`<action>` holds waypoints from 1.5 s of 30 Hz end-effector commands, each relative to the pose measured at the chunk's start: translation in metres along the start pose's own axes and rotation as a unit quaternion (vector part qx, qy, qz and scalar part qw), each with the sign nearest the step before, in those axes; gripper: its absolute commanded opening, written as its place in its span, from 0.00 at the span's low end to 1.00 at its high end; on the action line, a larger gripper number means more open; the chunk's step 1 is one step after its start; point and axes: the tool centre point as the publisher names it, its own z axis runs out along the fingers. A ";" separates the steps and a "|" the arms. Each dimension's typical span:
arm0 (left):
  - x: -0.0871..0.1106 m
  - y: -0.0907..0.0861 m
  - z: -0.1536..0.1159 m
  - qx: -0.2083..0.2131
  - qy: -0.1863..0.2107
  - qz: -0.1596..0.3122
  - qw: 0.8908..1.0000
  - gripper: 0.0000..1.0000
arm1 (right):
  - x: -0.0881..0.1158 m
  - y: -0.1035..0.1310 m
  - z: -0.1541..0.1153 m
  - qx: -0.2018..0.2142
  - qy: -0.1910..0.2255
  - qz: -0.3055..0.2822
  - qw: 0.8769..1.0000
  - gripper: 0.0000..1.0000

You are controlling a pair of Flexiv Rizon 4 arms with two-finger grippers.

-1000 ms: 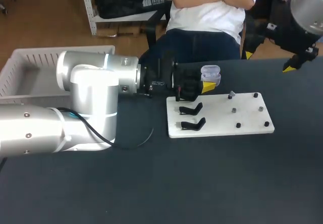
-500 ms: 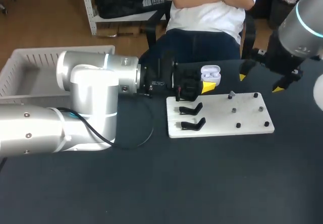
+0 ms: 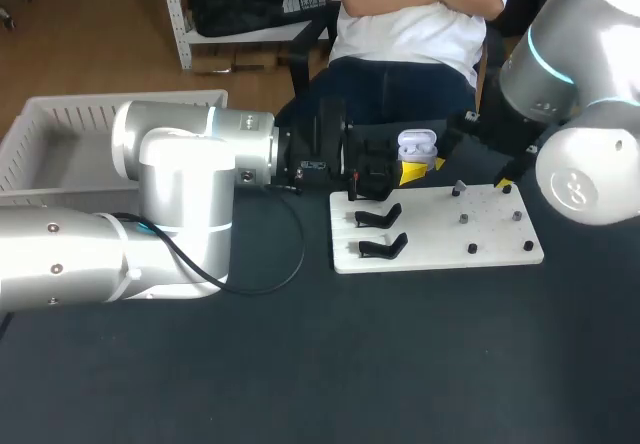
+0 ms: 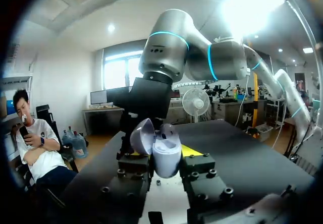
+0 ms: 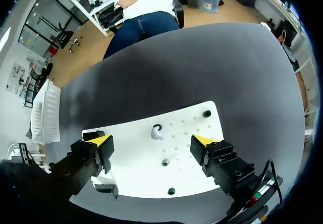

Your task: Pick up each earbud case from the left stands, insert the matching earbuds, close the lid, and place the case in the box.

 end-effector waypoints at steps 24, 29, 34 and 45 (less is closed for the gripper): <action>0.001 -0.002 0.000 -0.004 -0.003 0.002 1.000 0.00 | 0.006 -0.005 0.031 0.003 -0.005 0.031 1.000 0.79; 0.001 -0.002 0.000 -0.004 -0.003 0.002 1.000 0.00 | 0.004 -0.005 0.033 0.005 0.000 0.034 0.999 0.58; 0.001 -0.002 0.000 -0.004 -0.003 0.002 1.000 0.00 | 0.004 -0.005 0.035 0.010 0.007 0.034 0.999 0.47; 0.001 -0.002 0.000 -0.004 -0.003 0.002 1.000 0.00 | 0.007 -0.003 0.041 0.008 0.015 0.035 0.999 0.41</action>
